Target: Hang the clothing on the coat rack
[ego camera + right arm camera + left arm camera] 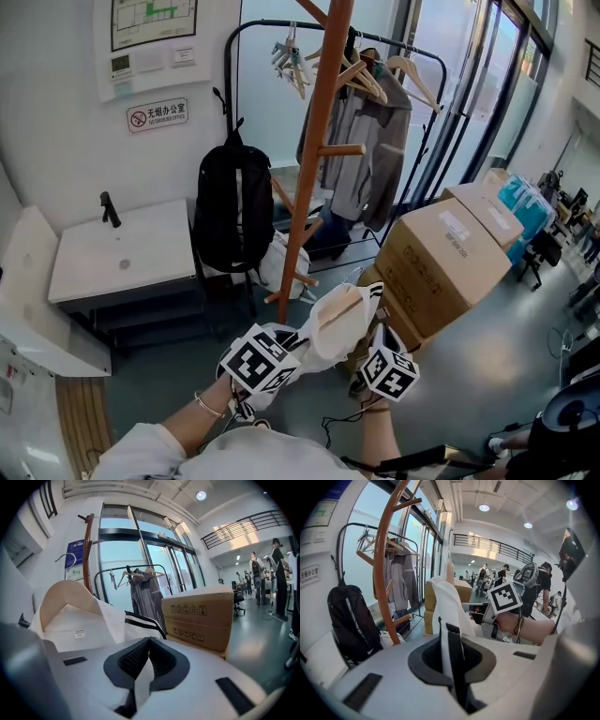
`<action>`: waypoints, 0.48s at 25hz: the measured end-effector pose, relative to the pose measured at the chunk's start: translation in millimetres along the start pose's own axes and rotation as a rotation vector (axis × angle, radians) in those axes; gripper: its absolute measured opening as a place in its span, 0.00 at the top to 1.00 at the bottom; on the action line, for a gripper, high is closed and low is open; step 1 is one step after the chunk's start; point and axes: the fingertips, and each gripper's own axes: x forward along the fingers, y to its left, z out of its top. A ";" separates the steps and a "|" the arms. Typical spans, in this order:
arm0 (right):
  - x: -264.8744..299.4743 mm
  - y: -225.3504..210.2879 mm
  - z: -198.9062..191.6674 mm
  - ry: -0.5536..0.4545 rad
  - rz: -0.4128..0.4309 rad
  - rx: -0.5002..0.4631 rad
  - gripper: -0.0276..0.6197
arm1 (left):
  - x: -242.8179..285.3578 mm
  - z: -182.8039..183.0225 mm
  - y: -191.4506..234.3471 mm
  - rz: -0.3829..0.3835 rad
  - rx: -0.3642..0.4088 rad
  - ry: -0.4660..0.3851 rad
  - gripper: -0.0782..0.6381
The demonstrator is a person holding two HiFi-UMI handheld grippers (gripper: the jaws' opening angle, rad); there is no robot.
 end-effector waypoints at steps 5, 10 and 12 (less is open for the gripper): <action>7.9 8.7 -0.4 0.010 -0.005 -0.020 0.92 | -0.3 -2.9 6.1 -0.017 0.001 -0.007 0.86; 15.2 14.1 -0.5 0.021 -0.011 -0.045 0.92 | 4.4 -3.0 19.0 -0.024 -0.004 -0.015 0.86; 15.4 13.8 -2.5 0.033 -0.011 -0.055 0.92 | 8.0 -4.5 21.9 -0.026 -0.026 -0.015 0.86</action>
